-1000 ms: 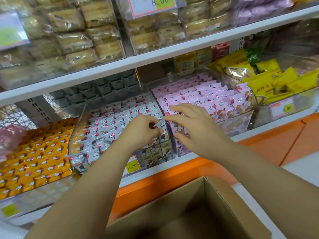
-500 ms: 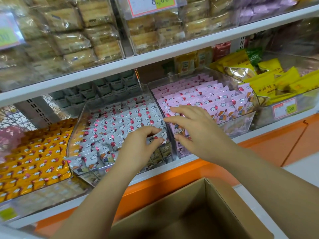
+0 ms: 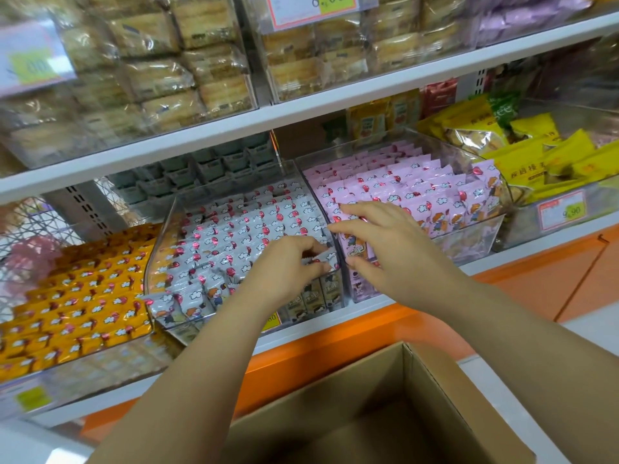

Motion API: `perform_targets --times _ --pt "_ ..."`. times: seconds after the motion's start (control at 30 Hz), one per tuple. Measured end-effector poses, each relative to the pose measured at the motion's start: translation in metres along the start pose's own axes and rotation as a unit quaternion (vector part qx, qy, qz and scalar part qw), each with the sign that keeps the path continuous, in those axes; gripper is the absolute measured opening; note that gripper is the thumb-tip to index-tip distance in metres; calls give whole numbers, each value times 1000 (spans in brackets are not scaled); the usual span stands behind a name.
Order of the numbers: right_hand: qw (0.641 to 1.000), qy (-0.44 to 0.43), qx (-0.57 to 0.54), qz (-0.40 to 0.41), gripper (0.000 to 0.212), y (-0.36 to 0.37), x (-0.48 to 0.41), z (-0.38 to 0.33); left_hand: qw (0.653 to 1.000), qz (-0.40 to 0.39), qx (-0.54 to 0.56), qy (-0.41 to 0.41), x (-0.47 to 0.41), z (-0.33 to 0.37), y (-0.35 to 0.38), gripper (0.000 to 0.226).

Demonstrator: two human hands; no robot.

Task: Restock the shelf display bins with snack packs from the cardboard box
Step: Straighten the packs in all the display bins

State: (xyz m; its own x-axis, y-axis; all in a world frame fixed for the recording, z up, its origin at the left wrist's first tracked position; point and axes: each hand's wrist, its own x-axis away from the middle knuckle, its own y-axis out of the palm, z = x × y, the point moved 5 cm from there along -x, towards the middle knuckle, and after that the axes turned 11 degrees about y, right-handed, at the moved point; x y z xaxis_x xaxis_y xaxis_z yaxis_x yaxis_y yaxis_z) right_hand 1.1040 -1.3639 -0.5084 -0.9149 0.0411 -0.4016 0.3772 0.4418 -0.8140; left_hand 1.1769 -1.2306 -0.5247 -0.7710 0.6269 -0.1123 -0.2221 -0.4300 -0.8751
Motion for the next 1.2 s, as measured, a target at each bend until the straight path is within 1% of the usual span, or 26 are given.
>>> perform_targets --times 0.07,0.17,0.2,0.33,0.43,0.53,0.6,0.67,0.7,0.73,0.8,0.83,0.87,0.97,1.1,1.2 --pt "1000 0 -2 -2 46 0 0 0 1000 1 -11 -7 -2 0 -1 27" --pt "1000 -2 -3 -1 46 0 0 -1 998 14 -57 -7 -10 -1 -5 15" --pt "1000 -2 -5 -1 46 -1 0 -1 997 18 -71 -2 -11 0 -4 15" --pt "1000 -2 -4 -5 46 -1 1 0 995 -15 -98 25 -4 -4 3 34" --pt "1000 2 -5 -6 46 -2 1 -1 992 -23 -119 27 -6 -5 0 37" --pt "1000 3 -4 -12 46 -2 1 -1 983 -12 -180 29 -11 -1 -1 35" --pt "1000 7 -2 -15 46 -3 2 -2 980 -43 -192 39 -12 1 1 31" --pt "1000 8 -1 -17 46 -3 2 -3 979 -90 -172 58 -9 0 0 30" --pt "1000 7 -1 -16 46 -4 1 -3 981 -87 -161 68 -7 -1 -3 31" --pt "1000 8 0 -18 46 -4 1 -4 984 -52 -150 74 -4 -3 -9 31" --pt "1000 12 3 -22 46 -5 1 -4 986 50 -139 71 3 -6 -18 38" --pt "1000 12 1 -19 45 -5 0 -4 986 65 -143 62 6 -8 -16 43" --pt "1000 11 0 -15 45 -5 0 -4 987 44 -149 45 6 -10 -11 48" --pt "1000 13 0 -11 45 -3 -1 -5 981 -68 -182 -28 -5 -22 8 54" --pt "1000 13 1 -10 45 -3 -2 -4 974 -111 -189 -49 -25 -29 11 55" --pt "1000 12 -2 -10 44 -3 -2 -5 969 -152 -186 -55 -23 -27 11 52"
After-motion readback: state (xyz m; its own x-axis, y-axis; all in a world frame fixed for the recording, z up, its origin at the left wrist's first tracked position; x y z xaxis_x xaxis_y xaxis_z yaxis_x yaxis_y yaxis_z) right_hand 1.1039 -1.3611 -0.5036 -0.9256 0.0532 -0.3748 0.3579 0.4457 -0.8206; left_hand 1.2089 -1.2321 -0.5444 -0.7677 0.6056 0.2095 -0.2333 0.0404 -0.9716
